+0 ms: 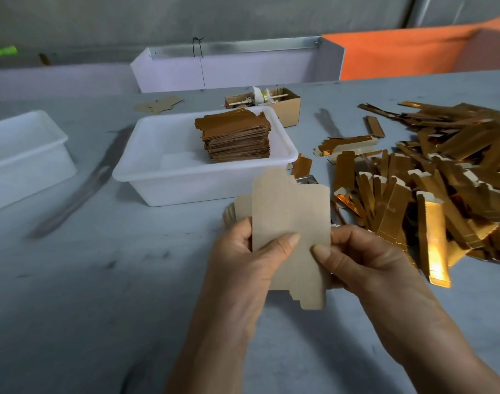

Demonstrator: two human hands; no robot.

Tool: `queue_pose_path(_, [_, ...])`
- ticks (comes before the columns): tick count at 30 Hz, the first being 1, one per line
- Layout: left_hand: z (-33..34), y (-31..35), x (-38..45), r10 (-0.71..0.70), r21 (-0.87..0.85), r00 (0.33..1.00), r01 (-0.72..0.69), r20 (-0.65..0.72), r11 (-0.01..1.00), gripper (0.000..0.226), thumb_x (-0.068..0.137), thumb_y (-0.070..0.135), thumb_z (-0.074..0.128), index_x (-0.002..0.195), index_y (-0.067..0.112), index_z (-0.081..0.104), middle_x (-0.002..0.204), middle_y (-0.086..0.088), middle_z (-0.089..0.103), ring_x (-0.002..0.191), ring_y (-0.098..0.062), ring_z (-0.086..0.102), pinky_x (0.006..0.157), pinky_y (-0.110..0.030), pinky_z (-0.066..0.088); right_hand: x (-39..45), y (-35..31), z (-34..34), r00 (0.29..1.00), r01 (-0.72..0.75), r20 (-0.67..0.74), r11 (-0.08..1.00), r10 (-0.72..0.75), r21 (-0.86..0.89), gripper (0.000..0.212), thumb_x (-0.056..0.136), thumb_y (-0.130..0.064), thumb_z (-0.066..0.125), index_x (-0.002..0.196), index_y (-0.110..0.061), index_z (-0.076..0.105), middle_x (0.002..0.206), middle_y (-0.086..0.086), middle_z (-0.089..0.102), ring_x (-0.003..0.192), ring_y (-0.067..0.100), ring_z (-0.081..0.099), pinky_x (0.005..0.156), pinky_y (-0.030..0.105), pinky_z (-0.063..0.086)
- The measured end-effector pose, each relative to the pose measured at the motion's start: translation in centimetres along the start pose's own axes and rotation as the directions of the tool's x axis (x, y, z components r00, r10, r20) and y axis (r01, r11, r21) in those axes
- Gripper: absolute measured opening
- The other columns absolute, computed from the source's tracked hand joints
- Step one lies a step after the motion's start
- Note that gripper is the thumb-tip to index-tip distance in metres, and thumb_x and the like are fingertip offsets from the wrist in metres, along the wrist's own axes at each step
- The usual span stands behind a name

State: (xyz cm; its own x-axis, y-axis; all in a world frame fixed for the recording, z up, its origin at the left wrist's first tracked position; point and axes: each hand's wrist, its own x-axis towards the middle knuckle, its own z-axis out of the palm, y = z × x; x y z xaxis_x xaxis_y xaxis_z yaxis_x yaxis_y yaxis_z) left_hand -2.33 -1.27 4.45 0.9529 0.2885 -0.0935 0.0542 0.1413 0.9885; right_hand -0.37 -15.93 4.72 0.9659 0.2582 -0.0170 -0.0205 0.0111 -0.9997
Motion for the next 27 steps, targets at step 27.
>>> queue_pose_path(27, [0.9,-1.2,-0.7,-0.08,0.017,0.99,0.078,0.12,0.997,0.03,0.077,0.045,0.068,0.083,0.016,0.074,0.075,-0.004,0.072,0.07,-0.021,0.067,0.066,-0.035,0.054,-1.2,1.1,1.8,0.898,0.309,-0.054,0.711,-0.438,-0.632,0.024,0.088,-0.036,0.046,0.099,-0.026,0.064,0.078,-0.014,0.064,0.071,0.003,0.064,0.06,0.02,0.053])
